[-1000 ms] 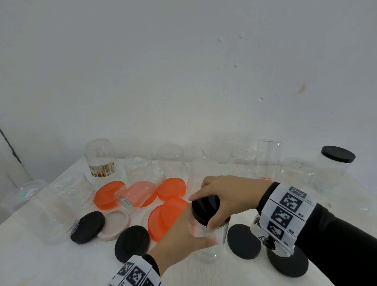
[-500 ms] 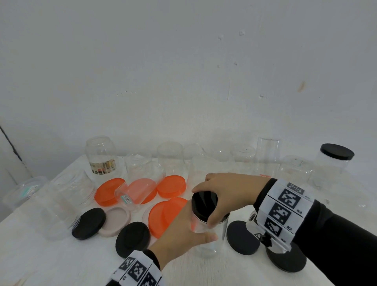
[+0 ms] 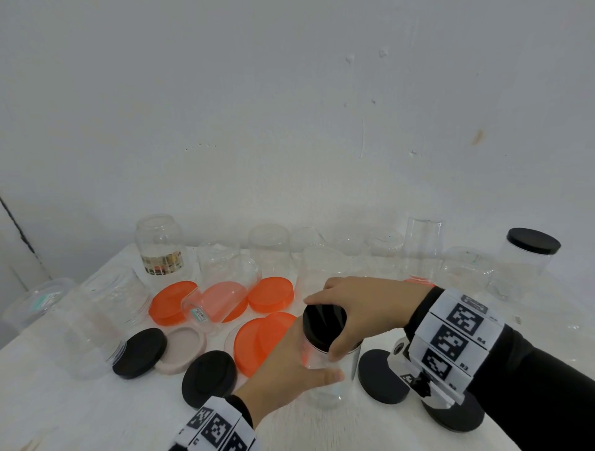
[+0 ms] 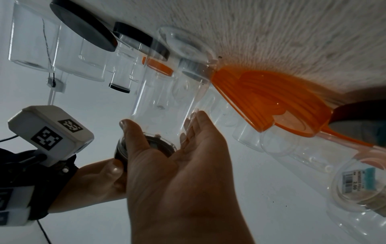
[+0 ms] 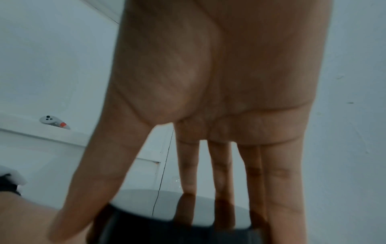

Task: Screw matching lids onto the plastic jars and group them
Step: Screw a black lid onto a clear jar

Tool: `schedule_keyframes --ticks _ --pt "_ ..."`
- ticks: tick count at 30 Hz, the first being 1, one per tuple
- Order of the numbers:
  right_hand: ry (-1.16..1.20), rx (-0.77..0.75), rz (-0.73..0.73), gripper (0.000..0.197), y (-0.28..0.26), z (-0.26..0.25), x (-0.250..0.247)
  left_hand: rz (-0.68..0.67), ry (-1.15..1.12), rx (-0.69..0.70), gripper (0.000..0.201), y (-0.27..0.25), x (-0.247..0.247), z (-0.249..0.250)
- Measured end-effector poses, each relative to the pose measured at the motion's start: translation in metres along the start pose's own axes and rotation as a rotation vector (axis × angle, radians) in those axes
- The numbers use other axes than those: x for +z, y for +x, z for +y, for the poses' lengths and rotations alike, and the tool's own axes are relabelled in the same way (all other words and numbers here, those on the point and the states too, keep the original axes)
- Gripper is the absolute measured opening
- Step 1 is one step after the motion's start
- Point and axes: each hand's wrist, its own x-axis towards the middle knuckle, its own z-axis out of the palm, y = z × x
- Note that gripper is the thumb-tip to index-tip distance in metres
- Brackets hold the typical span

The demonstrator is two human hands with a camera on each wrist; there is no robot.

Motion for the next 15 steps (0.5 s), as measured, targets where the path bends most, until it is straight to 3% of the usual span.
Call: schedule_keyframes --ticks 2,6,11,15 --pt "-0.011 0.046 0.042 0.072 0.001 -0.001 0.003 -0.007 0.000 0.009 0.082 0.000 0.000 0.001" --pt "-0.086 0.129 0.128 0.076 0.005 -0.003 0.012 -0.015 -0.010 0.006 0.085 0.001 -0.001 0.000" --pt "0.007 0.032 -0.039 0.086 0.000 -0.002 0.006 0.009 0.002 -0.015 0.082 0.001 0.000 -0.003" --pt "-0.009 0.019 0.008 0.078 0.000 -0.002 0.006 0.028 0.005 -0.009 0.082 0.002 0.000 -0.005"
